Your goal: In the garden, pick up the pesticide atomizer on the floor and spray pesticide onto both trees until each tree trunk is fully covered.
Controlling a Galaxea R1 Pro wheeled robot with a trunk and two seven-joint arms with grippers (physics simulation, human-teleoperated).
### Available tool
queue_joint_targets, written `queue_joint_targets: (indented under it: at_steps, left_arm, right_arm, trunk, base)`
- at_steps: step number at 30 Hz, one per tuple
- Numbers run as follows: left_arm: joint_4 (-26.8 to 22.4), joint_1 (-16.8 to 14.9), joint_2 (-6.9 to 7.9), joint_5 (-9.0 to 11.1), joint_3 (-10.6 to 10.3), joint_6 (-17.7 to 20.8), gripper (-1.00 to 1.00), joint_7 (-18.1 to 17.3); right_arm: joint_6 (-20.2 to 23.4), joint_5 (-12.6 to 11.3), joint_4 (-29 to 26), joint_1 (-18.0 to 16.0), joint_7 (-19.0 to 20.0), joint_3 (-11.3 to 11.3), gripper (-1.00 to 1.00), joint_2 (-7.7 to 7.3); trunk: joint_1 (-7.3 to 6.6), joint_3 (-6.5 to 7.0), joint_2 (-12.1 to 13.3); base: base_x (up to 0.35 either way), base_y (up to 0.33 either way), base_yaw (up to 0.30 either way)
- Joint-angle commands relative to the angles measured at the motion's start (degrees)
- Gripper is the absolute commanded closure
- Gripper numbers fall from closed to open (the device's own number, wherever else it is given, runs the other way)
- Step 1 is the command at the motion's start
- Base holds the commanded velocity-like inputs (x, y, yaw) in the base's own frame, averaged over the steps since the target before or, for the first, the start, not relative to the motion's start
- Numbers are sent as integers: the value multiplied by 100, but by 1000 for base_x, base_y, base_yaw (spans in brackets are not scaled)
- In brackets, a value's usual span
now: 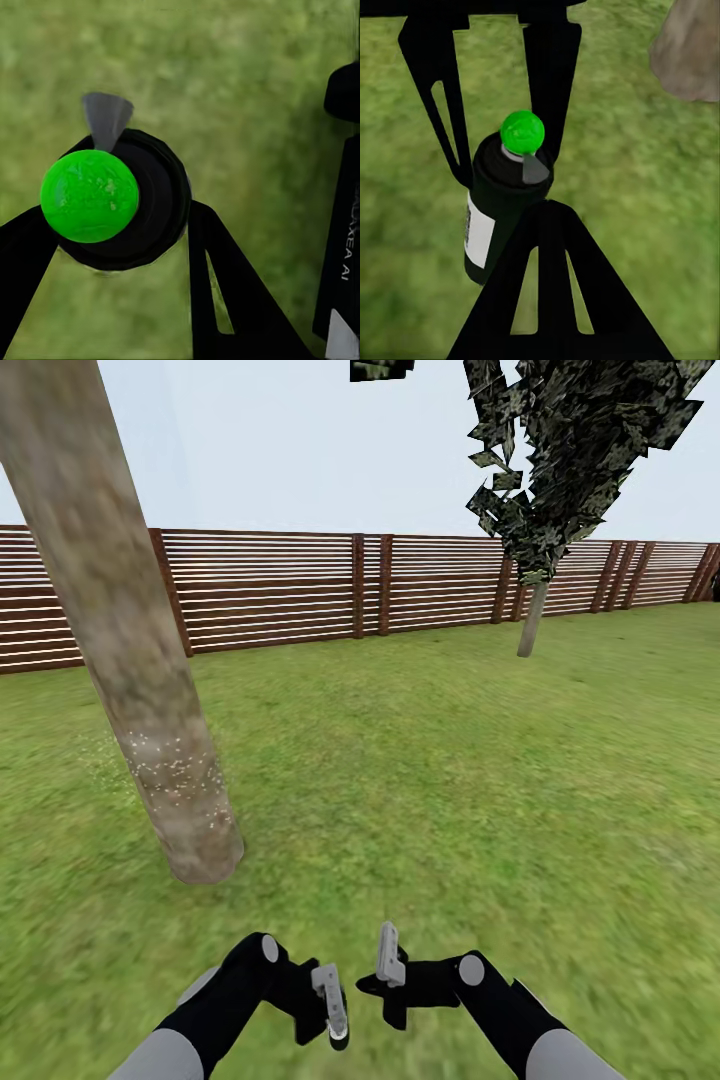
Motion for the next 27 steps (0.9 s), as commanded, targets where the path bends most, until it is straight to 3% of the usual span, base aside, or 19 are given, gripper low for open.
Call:
queue_joint_targets:
  at_steps: [1, 6, 27]
  left_arm:
    - [4, -2, 1, 102, -10, 30, 100, -26]
    - [63, 14, 7, 183, -9, -191, 100, -26]
    - [84, 16, -112, 259, 16, -195, 100, 106]
  right_arm:
    - [-28, 58, -2, -2, -1, -8, 100, 0]
    - [-28, 69, -1, -2, -1, -10, 100, 0]
    - [-28, 69, -7, -2, -1, -10, 100, 0]
  trunk:
    - [-1, -5, -2]
    - [-1, -5, -2]
    - [-1, -5, -2]
  base:
    - [0, 0, 0]
    - [0, 0, 0]
    - [0, 0, 0]
